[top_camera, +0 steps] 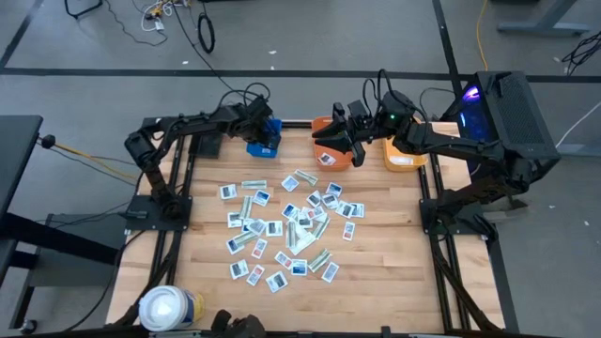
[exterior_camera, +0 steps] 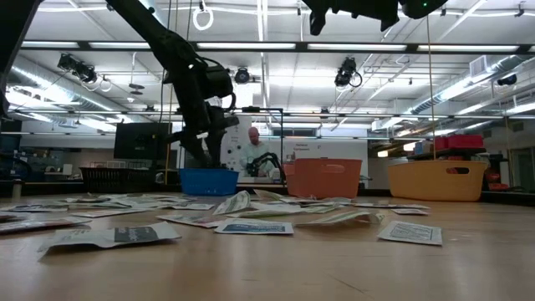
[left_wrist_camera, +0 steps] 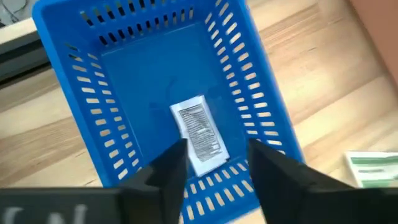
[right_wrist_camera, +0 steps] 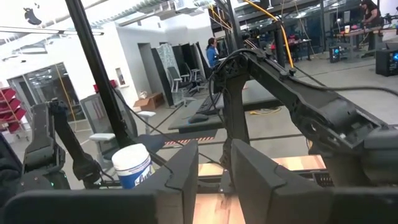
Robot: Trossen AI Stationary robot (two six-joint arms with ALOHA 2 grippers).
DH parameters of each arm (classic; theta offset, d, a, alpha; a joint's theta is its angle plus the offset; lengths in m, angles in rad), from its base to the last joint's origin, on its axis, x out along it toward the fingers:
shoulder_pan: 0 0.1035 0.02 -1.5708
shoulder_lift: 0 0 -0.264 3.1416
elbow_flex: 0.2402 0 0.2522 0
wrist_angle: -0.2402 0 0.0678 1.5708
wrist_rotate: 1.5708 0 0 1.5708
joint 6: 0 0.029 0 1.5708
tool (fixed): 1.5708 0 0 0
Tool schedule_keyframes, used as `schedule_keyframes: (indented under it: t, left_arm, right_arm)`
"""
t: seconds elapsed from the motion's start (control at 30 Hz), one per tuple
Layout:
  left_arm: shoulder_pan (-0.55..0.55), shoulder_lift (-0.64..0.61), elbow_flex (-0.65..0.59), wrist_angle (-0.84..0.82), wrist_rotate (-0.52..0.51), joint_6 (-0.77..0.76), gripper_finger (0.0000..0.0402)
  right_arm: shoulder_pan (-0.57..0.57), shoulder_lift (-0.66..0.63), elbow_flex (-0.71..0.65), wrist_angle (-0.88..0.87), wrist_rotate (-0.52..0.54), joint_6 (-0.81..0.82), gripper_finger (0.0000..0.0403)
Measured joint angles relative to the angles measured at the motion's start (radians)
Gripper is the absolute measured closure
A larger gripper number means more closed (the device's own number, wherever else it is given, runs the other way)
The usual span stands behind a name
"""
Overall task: Pick & Place First Aid Supplies
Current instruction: Put the ointment pack into the blue bin
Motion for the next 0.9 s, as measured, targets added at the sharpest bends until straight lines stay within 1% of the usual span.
schedule_keyframes:
  t: [0.1,0.23,0.4,0.47,0.6,0.67,0.8,0.9]
  left_arm:
    - [-0.007,-0.053,0.0,0.001,0.027,0.0,0.0194]
    - [-0.032,-0.141,0.0,0.008,0.038,0.004,0.0188]
    - [-0.075,-0.265,0.0,0.022,0.037,0.032,0.0199]
    - [-0.098,-0.316,0.0,0.037,0.039,0.054,0.0205]
    - [-0.155,-0.412,0.0,0.067,0.047,0.102,0.0215]
    - [-0.185,-0.453,0.0,0.078,0.047,0.115,0.022]
    - [-0.236,-0.516,0.0,0.085,0.049,0.132,0.0225]
    - [-0.274,-0.55,0.0,0.08,0.047,0.133,0.0225]
  right_arm:
    - [0.0,0.0,0.0,-0.001,0.0,-0.019,0.0305]
    - [0.001,0.0,0.0,-0.008,0.002,-0.057,0.0305]
    - [0.001,0.0,0.0,-0.107,0.033,-0.064,0.0299]
    - [0.001,0.0,0.0,-0.154,0.035,-0.086,0.0287]
    - [0.007,0.0,0.0,-0.236,0.039,-0.186,0.0257]
    - [0.015,0.0,0.0,-0.265,0.066,-0.207,0.0244]
    - [0.034,-0.005,0.0,-0.297,0.113,-0.228,0.0229]
    - [0.05,-0.025,0.001,-0.334,0.117,-0.229,0.0227]
